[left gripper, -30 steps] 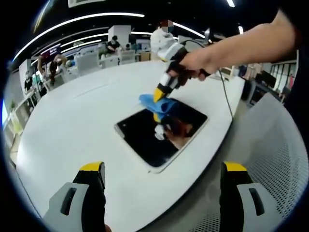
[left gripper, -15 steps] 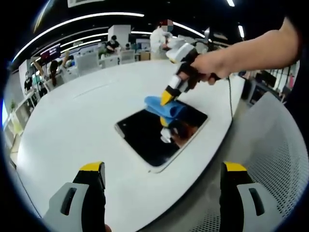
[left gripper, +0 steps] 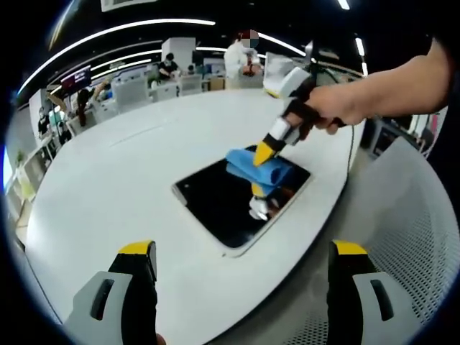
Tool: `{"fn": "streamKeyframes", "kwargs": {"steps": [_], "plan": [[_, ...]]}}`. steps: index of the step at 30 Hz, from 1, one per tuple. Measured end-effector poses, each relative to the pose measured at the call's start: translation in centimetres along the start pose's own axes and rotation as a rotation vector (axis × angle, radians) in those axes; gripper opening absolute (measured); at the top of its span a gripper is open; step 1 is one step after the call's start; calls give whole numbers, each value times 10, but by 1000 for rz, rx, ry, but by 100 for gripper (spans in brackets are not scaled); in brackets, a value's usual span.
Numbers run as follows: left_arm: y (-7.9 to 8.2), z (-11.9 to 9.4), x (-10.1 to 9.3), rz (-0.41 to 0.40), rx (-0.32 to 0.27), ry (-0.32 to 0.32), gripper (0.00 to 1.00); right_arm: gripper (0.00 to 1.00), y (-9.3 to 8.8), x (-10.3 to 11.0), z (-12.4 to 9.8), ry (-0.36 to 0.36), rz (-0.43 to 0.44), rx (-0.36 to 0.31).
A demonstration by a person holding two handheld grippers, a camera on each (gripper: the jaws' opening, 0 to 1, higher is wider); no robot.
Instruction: Wipe the mirror surface with the cleaning cloth until all visible marks leave the cleaned area.
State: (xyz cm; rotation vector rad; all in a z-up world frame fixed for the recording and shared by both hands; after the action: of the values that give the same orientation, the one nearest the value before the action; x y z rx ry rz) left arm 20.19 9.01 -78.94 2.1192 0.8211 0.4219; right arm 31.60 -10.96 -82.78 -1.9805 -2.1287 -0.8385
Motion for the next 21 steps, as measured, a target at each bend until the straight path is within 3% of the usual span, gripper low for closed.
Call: {"fn": "streamKeyframes", "kwargs": {"steps": [21], "plan": [[-2, -1, 0, 9, 7, 7, 100, 3, -37, 3, -11, 34, 13, 15]]}}
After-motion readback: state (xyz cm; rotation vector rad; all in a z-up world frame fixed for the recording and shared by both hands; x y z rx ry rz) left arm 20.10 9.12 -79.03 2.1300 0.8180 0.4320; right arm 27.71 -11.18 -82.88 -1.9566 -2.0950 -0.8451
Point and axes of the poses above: the point that each gripper's makers call its tool centre point, and the gripper's own axes: z roughly forward along the fingers, x roughly to its left, y roughly out of its top, the point moved 5 cm from there along -z, roughly backward along the fingers, and after that the axes turned 6 degrees about z, right-handed, at the moved point
